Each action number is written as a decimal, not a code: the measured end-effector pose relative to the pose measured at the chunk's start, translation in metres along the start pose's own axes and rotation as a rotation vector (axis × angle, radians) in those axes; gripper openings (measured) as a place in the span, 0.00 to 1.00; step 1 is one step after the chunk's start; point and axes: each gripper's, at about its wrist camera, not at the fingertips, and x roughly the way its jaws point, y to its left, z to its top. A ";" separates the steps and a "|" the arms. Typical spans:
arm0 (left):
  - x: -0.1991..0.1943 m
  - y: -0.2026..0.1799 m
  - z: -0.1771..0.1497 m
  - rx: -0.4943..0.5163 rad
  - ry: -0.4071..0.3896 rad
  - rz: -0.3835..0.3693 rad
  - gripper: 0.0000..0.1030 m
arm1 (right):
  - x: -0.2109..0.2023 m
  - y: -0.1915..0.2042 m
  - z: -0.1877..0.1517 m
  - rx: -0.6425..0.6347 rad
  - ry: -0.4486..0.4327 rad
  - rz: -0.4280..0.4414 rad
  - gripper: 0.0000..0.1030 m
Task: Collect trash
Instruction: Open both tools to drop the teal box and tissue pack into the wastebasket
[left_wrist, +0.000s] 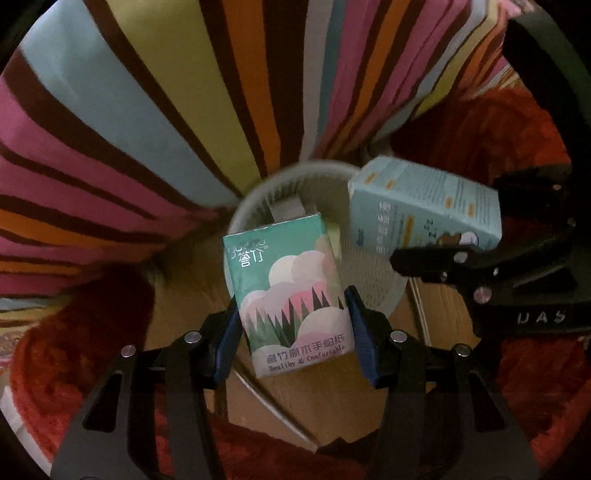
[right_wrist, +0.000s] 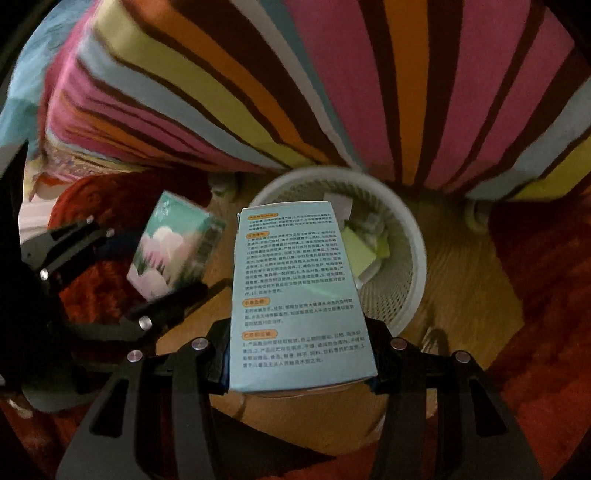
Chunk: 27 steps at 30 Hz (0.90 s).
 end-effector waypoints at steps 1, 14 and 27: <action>0.005 0.000 0.001 -0.001 0.023 -0.004 0.51 | 0.006 -0.003 0.002 0.019 0.023 0.007 0.47; 0.064 0.007 0.014 -0.028 0.235 -0.076 0.51 | 0.051 -0.029 0.013 0.186 0.191 0.057 0.47; 0.084 0.019 0.017 -0.108 0.326 -0.094 0.81 | 0.055 -0.036 0.014 0.266 0.211 0.042 0.72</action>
